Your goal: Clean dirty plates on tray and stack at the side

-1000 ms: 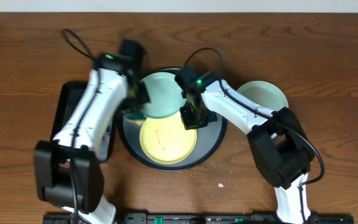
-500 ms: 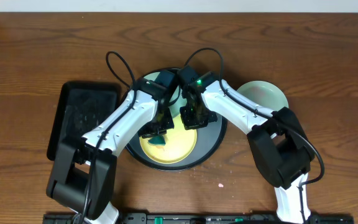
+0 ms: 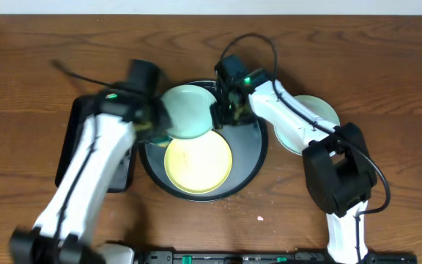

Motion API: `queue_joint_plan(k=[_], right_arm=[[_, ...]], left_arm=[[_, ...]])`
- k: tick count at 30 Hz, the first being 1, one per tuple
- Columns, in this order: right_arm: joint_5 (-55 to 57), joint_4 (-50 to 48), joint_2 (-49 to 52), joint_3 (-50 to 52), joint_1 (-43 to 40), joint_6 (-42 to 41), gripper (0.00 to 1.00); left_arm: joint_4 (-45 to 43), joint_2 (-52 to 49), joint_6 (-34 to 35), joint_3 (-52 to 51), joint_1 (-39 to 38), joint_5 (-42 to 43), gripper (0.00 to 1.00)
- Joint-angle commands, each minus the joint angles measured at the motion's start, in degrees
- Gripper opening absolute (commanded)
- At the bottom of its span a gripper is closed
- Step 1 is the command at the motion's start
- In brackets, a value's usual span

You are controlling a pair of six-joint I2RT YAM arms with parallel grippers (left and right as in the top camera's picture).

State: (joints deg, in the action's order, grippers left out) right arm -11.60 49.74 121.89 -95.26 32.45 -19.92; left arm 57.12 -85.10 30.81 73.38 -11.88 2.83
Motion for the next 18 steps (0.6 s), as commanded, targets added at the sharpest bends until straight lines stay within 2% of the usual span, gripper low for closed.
queue_joint_plan(k=[1, 7, 9, 12, 18], right_arm=[[-0.5, -4.9, 0.7, -1.1, -1.1, 0.4, 0.65], [1.7, -9.5, 3.1, -1.1, -0.9, -5.4, 0.59], [1.5, -9.7, 4.3, -1.1, -0.8, -6.0, 0.55], [0.6, -9.7, 5.7, -1.1, -0.9, -6.0, 0.37], [-0.7, -11.9, 6.9, -1.1, -0.6, -5.1, 0.14]], left_arm=[[0.1, 3.2, -1.9, 1.2, 5.2, -0.5, 0.07], [0.0, 2.6, -1.9, 1.0, 9.9, -0.5, 0.07], [0.0, 2.3, -1.9, 1.0, 10.1, -0.5, 0.07], [-0.1, 2.3, -1.9, 0.9, 10.1, -0.7, 0.07], [-0.2, 2.3, -1.9, 0.9, 10.1, -0.9, 0.07]])
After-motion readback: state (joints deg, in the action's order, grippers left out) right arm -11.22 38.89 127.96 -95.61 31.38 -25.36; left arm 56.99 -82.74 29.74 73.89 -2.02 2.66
